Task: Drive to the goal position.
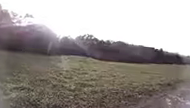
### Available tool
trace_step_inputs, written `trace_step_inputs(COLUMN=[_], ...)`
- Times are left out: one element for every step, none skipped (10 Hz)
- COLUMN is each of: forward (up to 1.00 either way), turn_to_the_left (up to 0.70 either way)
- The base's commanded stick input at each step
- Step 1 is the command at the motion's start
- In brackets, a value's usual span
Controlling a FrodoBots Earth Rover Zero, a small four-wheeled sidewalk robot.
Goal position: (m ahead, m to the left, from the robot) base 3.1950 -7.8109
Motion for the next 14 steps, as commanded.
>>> trace_step_inputs(forward=[-0.16, 0.0, 0.0, 0.06, 0.07, 0.09, 0.58, 0.7, 0.7, 0.7, 0.7, 0.7, 0.7, 0.7], turn_to_the_left=[0.25, 0.0, 0.0, 0.0, 0.0, 0.0, -0.11, -0.24, -0.31, -0.34, -0.34, -0.34, -0.34, -0.34])
